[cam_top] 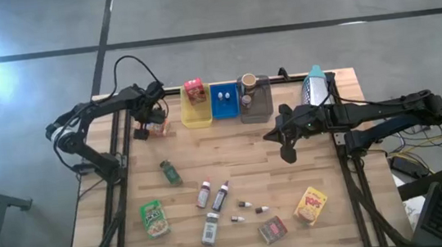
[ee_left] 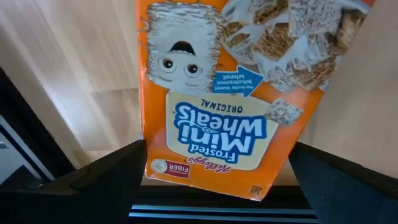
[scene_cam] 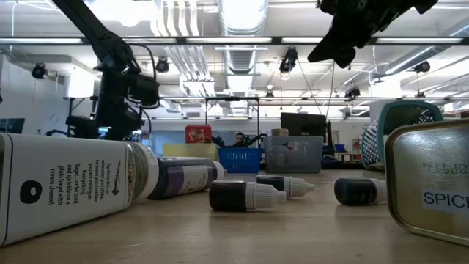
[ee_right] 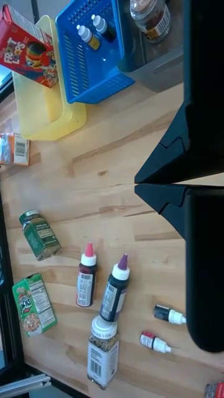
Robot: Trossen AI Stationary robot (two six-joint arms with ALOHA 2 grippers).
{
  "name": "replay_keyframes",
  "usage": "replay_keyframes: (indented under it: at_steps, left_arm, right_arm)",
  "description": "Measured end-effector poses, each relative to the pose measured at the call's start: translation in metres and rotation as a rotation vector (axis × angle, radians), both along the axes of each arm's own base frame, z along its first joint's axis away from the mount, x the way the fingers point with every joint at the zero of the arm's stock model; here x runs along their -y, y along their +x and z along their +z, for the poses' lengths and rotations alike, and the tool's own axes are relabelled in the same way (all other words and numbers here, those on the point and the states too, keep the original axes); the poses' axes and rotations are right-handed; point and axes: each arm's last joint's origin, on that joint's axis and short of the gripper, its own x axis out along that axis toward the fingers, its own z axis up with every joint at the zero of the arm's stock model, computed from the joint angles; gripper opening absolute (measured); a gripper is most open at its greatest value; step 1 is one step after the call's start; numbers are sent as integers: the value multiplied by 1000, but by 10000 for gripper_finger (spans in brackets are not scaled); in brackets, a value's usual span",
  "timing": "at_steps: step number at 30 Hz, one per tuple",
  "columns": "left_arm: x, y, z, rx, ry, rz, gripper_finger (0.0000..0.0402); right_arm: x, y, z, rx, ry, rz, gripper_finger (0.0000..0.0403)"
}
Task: Pick & Place Kitchen Items
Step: Put the orange cereal box into the yellow bin
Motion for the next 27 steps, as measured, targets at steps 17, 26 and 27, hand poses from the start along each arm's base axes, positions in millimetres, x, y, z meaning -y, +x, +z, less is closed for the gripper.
replay_keyframes:
  at_steps: [17, 26, 27]
  left_arm:
    - [-2, 2, 0, 42, 35, 46, 397]
    - [0, 0, -1, 18, 9, 15, 397]
    - [0, 0, 0, 14, 12, 16, 397]
  right_arm:
    - [0, 0, -1, -2, -5, 4, 8]
    - [0, 0, -1, -2, -3, 3, 8]
    - [0, 0, -1, -2, -4, 3, 8]
